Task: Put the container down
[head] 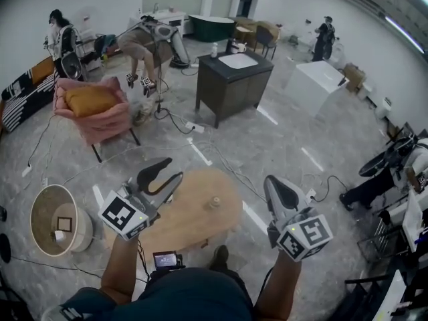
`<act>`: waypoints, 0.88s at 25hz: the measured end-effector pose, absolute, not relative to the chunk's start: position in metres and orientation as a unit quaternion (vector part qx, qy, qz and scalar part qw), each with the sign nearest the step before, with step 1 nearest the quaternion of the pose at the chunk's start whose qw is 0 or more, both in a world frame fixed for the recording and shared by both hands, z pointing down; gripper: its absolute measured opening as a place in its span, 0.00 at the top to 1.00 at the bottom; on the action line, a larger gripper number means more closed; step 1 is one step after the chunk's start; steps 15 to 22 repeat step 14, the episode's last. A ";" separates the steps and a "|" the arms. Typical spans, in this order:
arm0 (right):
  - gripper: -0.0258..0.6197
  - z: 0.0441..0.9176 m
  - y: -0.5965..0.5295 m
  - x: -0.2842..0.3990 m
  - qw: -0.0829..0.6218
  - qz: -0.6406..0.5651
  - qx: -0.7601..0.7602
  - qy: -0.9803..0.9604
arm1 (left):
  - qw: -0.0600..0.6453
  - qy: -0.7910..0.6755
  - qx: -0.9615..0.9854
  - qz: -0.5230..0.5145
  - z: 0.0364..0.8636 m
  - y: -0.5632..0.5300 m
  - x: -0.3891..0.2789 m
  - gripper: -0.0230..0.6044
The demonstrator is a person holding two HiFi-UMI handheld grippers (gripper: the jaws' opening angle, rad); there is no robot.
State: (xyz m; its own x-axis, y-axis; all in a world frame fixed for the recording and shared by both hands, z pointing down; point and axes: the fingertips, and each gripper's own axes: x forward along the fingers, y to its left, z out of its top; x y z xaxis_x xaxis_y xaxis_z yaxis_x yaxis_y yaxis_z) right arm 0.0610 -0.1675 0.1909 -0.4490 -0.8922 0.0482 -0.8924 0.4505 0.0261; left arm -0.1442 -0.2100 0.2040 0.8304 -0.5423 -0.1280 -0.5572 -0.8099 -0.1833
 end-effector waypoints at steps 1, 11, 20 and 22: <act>0.95 0.188 -0.165 0.059 0.027 0.000 0.525 -0.851 | 0.107 0.289 -0.951 0.034 0.203 -0.208 -0.147 0.72; 0.95 0.186 -0.187 0.061 0.031 0.001 0.531 -0.847 | 0.096 0.281 -0.954 0.040 0.207 -0.235 -0.143 0.72; 0.95 0.181 -0.200 0.055 0.034 0.000 0.533 -0.845 | 0.094 0.280 -0.954 0.040 0.205 -0.250 -0.150 0.72; 0.95 0.181 -0.200 0.055 0.034 0.000 0.533 -0.845 | 0.094 0.280 -0.954 0.040 0.205 -0.250 -0.150 0.72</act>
